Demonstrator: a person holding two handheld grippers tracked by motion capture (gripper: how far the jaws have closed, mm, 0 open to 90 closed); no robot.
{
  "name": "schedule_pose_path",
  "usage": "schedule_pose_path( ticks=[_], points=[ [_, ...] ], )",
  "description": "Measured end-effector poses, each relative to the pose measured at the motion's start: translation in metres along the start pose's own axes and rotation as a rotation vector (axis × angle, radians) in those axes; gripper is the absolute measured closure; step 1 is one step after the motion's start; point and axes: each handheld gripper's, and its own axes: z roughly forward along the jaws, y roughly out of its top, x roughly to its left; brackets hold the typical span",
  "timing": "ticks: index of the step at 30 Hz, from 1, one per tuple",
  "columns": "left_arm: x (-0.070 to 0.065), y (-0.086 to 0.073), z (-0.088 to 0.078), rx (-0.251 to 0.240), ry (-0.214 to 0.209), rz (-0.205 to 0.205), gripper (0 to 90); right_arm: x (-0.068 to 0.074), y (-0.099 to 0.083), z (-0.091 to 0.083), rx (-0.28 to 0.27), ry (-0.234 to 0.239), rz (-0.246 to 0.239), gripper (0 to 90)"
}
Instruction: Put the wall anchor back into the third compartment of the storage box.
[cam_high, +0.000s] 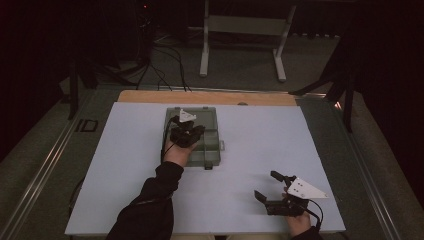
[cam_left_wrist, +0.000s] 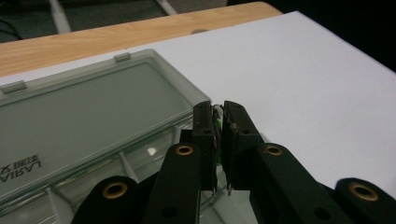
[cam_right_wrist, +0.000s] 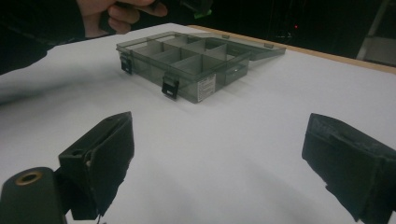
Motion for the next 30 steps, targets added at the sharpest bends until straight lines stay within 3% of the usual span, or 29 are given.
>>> schedule_pose_path(
  ticks=[8, 21, 28, 30],
  points=[
    [0.006, -0.006, 0.007, 0.047, 0.037, -0.04, 82.9, 0.0, 0.0, 0.0, 0.002, 0.001, 0.001, 9.5],
    [0.009, -0.015, 0.022, 0.153, 0.055, -0.101, 82.8, 0.0, 0.0, 0.0, 0.004, 0.001, -0.001, 9.5],
    [0.01, -0.019, 0.028, 0.185, 0.06, -0.129, 82.6, 0.0, 0.0, 0.0, 0.006, 0.005, -0.002, 9.5],
    [0.011, -0.02, 0.028, 0.184, 0.044, -0.142, 82.3, 0.0, 0.0, 0.0, 0.006, 0.005, -0.001, 9.5]
  ],
)
